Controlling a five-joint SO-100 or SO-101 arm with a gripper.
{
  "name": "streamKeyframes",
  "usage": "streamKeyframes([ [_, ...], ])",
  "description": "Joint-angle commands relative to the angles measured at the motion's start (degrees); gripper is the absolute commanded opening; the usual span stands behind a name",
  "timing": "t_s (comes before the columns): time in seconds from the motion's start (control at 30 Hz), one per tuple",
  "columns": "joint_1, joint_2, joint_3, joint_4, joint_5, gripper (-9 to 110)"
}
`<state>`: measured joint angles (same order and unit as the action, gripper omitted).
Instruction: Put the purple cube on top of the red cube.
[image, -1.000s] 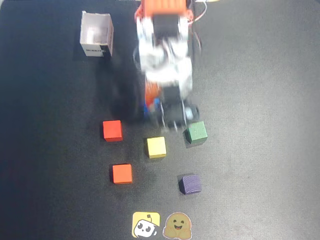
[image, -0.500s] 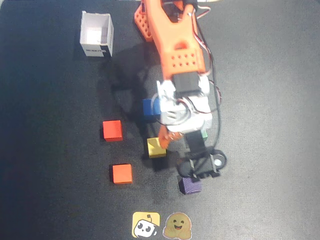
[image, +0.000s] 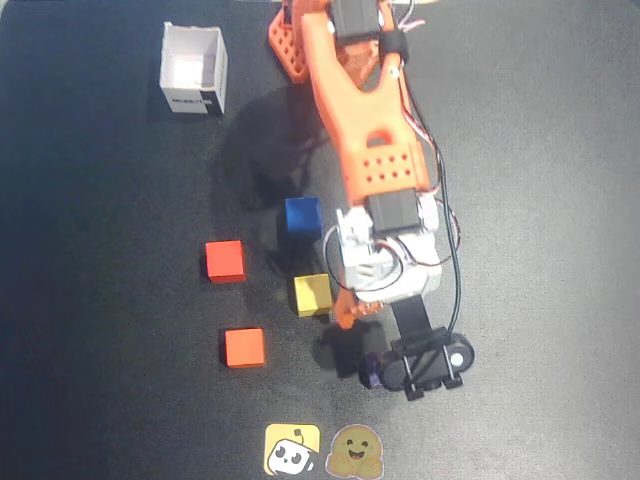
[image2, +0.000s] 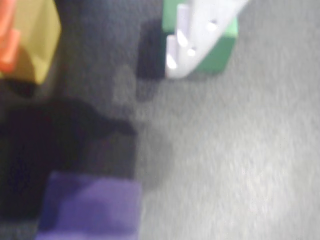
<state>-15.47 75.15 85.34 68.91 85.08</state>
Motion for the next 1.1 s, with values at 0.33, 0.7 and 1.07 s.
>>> streamKeyframes([
  [0.33,-0.88,-4.57,-5.54,-5.98,4.04,23],
  [0.7,-1.14,-7.29,-5.01,-12.3,5.01,23],
  [1.07,-1.93,-10.11,-3.43,-19.51,6.59,22],
])
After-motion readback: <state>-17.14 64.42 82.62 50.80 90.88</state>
